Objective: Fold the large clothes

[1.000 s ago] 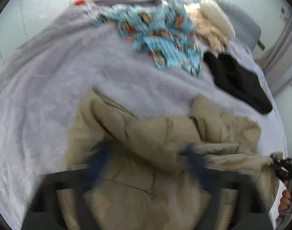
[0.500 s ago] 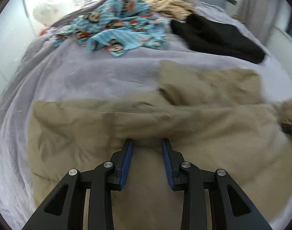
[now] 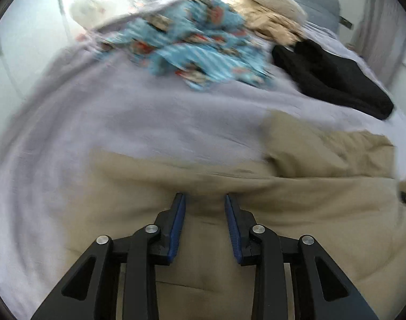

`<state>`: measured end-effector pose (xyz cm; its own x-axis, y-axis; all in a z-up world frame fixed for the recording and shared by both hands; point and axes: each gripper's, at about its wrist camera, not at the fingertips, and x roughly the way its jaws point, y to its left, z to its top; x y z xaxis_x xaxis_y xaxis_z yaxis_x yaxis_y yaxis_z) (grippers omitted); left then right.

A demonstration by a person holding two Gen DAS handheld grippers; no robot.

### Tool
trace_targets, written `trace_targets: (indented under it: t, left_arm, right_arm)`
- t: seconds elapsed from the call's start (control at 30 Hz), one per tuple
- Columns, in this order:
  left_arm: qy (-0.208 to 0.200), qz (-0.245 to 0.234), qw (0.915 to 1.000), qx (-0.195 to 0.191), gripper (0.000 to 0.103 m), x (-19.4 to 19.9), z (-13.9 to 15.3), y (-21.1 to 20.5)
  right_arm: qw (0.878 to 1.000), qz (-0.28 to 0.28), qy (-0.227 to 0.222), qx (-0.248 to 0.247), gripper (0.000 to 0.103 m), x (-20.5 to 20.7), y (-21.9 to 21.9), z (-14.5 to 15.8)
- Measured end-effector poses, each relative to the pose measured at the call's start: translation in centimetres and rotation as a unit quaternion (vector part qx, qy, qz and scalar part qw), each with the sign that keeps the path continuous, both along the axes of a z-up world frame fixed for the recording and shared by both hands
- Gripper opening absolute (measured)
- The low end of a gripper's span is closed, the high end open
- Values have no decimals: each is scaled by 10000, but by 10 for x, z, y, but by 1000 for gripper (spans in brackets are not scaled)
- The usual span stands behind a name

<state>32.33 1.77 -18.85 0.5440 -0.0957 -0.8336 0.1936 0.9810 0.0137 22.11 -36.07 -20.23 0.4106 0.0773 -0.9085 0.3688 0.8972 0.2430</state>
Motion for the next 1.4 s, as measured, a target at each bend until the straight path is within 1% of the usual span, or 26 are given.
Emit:
trace_targets:
  t: [0.03,0.07,0.1,0.13,0.2,0.27,0.33,0.4,0.47,0.5,0.53,0.6,0.8,0.83,0.87,0.9,0.93,0.97,1.03,1.13,1.2,1.27,1.3,1.33,1.37,1.4]
  left_arm:
    - [-48,150,9998,97,34,2,-1,12]
    - [-6,254,9996,82,34,6,-3,23]
    - [95,429,9990,65,34,11,-9,36]
    - [167,578,9982,34,34,14,-14,45]
    - [293,726,9969,-42,34,20,-26,55]
    - [372,807,9960,-32,34,27,-38,56]
    - [437,899,9950,33,35,32,-45,55]
    - [477,979,9940,110,35,38,-47,54]
    - [520,1052,9929,195,41,38,-42,55]
    - [510,1107,9922,249,50,35,-37,56]
    - [464,1176,9916,289,50,31,-30,59]
    - [422,1143,9923,229,50,20,-17,65]
    - [342,831,9955,297,51,-35,20,70]
    - [375,810,9956,270,53,-42,23,71]
    - [435,793,9957,208,62,-53,25,72]
    - [463,813,9955,148,89,-66,28,74]
    - [439,853,9953,98,100,-77,31,75]
    - [394,872,9954,65,100,-87,34,76]
    - [435,837,9955,14,100,-107,37,77]
    - [648,824,9944,-126,100,-130,36,79]
    - [755,792,9938,-183,100,-142,33,80]
    - [831,842,9926,-262,100,-153,31,84]
    - [888,888,9915,-350,102,-158,29,86]
    - [981,942,9895,-486,102,-163,27,89]
    - [1076,975,9877,-589,102,-166,24,91]
    - [1227,1020,9845,-731,102,-170,20,93]
  right_arm:
    - [9998,-106,-17,-170,0,-5,-3,7]
    - [9985,-321,-65,-431,0,-16,-12,15]
    - [9977,-449,-93,-492,0,-20,-15,17]
    - [9961,-711,-86,-509,0,-30,-27,18]
    - [9946,-997,-32,-300,0,-39,-43,9]
    - [9926,-1203,33,133,0,-40,-57,-10]
    - [9913,-1284,0,274,0,-37,-62,-20]
    - [9910,-1317,32,254,0,-32,-63,-24]
    - [9910,-1316,96,220,0,-30,-62,-21]
    - [9908,-1328,125,211,1,-31,-62,-17]
    - [9906,-1344,126,209,4,-34,-61,-10]
    - [9899,-1404,86,198,4,-42,-58,5]
    - [9858,-1540,-279,603,7,-83,-42,43]
    - [9852,-1556,-302,654,9,-91,-36,47]
    - [9844,-1568,-323,731,11,-100,-30,50]
    - [9837,-1571,-325,812,11,-108,-25,53]
    - [9832,-1567,-316,876,12,-113,-18,55]
    - [9831,-1547,-288,936,13,-125,-10,57]
    - [9831,-1519,-200,1003,13,-141,1,58]
    - [9825,-1472,-120,1137,14,-168,18,60]
    - [9821,-1455,-89,1196,16,-182,29,62]
    - [9792,-1505,-87,1358,29,-199,37,62]
    - [9772,-1556,-85,1442,49,-209,41,61]
    - [9749,-1621,-95,1521,67,-219,46,60]
    - [9735,-1657,-142,1568,71,-225,49,60]
    - [9731,-1665,-156,1587,71,-230,50,60]
